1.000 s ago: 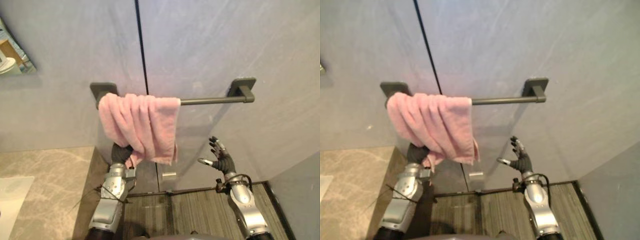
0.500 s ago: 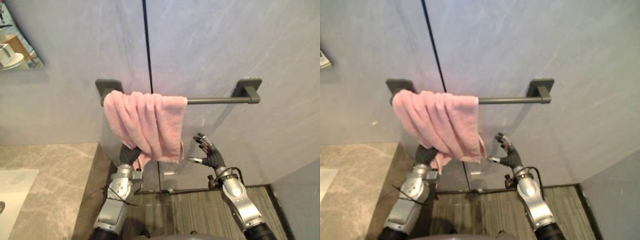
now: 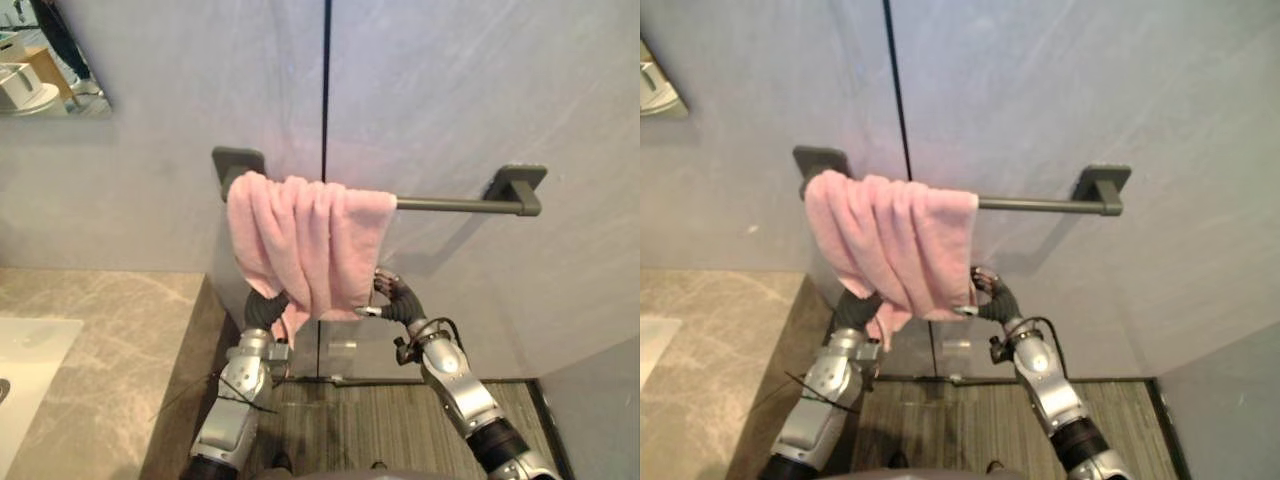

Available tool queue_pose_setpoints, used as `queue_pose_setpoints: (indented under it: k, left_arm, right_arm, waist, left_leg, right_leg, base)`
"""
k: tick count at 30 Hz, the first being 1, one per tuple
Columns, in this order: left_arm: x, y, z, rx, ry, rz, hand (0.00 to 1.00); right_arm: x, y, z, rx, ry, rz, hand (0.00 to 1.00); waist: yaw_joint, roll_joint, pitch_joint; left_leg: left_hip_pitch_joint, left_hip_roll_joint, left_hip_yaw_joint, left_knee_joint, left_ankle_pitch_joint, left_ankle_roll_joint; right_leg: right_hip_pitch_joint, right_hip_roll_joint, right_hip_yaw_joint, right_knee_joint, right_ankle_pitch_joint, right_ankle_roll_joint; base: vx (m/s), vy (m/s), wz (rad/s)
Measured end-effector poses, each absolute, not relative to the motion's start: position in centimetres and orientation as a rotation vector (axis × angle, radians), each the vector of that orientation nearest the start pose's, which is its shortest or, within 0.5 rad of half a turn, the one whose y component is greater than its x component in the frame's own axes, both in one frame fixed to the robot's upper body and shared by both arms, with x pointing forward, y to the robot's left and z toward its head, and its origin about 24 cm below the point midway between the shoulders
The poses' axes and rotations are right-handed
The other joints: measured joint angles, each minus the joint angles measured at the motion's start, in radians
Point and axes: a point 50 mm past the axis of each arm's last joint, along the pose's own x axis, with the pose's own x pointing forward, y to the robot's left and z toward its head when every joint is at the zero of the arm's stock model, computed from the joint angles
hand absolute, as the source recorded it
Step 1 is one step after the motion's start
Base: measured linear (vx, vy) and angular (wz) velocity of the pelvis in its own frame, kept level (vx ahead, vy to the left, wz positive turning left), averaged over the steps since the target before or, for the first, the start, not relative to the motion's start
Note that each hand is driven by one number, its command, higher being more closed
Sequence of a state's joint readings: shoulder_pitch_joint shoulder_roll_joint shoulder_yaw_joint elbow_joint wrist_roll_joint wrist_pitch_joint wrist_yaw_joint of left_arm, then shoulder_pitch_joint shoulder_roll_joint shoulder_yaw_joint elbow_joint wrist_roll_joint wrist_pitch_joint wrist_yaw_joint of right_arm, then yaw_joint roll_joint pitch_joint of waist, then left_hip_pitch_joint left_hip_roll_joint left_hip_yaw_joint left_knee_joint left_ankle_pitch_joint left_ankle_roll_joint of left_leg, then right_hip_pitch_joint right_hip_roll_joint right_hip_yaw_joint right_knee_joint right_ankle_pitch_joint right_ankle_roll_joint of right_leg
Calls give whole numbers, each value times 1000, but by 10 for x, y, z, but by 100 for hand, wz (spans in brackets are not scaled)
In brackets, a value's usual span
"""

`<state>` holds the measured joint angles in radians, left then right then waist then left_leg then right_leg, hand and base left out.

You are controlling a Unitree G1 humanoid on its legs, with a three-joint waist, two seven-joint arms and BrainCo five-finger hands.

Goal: Organize washtable

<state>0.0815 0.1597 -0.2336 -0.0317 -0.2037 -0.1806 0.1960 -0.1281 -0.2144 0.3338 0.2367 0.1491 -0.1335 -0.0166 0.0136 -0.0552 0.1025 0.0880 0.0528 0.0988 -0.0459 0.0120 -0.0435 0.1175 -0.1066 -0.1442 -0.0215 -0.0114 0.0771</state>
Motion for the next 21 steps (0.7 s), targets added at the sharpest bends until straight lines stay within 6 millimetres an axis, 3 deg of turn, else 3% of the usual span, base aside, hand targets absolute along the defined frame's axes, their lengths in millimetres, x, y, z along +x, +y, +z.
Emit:
queue_pose_setpoints:
  k: [2, 3, 9, 21]
  left_arm:
    - [232, 137, 41, -85, -84, -9, 100]
    - [232, 137, 41, -86, -84, -9, 100]
    - [232, 137, 41, -87, -84, -8, 100]
    - [234, 136, 43, -104, -94, 1, 100]
  right_arm:
    - [267, -111, 19, -100, 44, 307, 0]
    - [268, -108, 19, -97, 42, 316, 100]
    - [270, -95, 23, -68, 28, 337, 100]
    - [282, -97, 30, -29, 8, 271, 100]
  waist:
    - [1, 0, 0]
    - [2, 0, 0]
    - [5, -1, 0]
    - [5, -18, 0]
  left_leg:
    - [-4, 0, -8, 2, 2, 1]
    - [-6, 0, -12, 1, 4, 0]
    - [-5, 1, -18, -10, 14, -1]
    - [-1, 1, -15, -10, 14, -1]
  right_leg:
    - [0, 0, -7, 0, 0, 0]
    - [0, 0, -11, 0, 0, 0]
    - [0, 1, -17, 1, 0, 0]
    - [3, 1, -14, 1, 0, -1]
  base:
    - [-31, -14, 10]
    - [-44, -16, 9]
    - [-40, -12, 4]
    - [-5, -1, 0]
